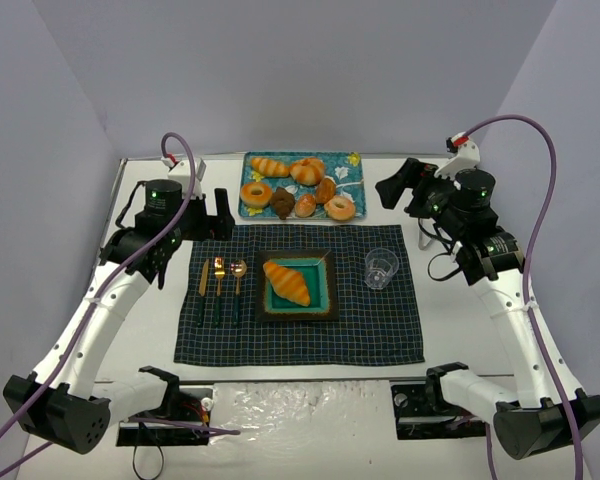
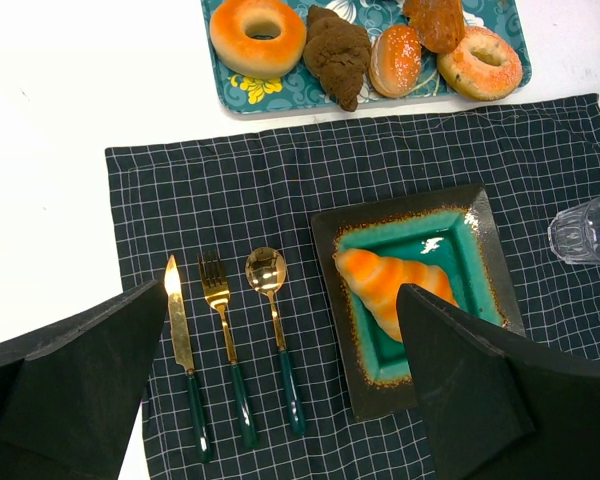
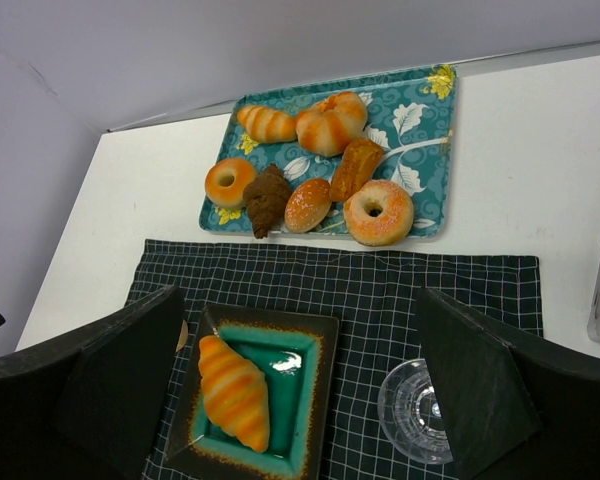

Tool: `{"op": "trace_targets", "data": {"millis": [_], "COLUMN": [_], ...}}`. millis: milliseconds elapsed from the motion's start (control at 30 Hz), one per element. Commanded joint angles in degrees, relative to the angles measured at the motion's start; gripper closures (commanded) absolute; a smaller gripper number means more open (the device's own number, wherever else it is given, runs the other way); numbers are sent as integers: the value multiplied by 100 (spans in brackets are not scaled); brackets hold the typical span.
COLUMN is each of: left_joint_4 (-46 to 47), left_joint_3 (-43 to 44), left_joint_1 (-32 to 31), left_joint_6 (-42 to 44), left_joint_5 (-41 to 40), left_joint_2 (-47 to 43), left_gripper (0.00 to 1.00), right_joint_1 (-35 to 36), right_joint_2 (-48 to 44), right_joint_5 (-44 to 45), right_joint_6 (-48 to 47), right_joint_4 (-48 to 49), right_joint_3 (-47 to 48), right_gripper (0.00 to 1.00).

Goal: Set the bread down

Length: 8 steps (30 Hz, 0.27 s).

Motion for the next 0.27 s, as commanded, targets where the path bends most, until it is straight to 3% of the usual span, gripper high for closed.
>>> {"op": "trace_targets", "data": {"millis": [0,233], "left_joint_4": [387,378], "left_joint_3": [113,121], "left_joint_1": [-39,-39], "left_joint_6": [38,38], "left_joint_5": [-29,-38], "left_joint_2": [-127,-112], "left_gripper": [3,3], "right_joint_1": [54,64], "right_joint_2": [-110,-65], "right_joint_5": [-91,-103], "right_joint_6": [-32,-39], "right_joint_4": [324,333], "right_joint_3": [91,95], "right_gripper": [4,4]}}
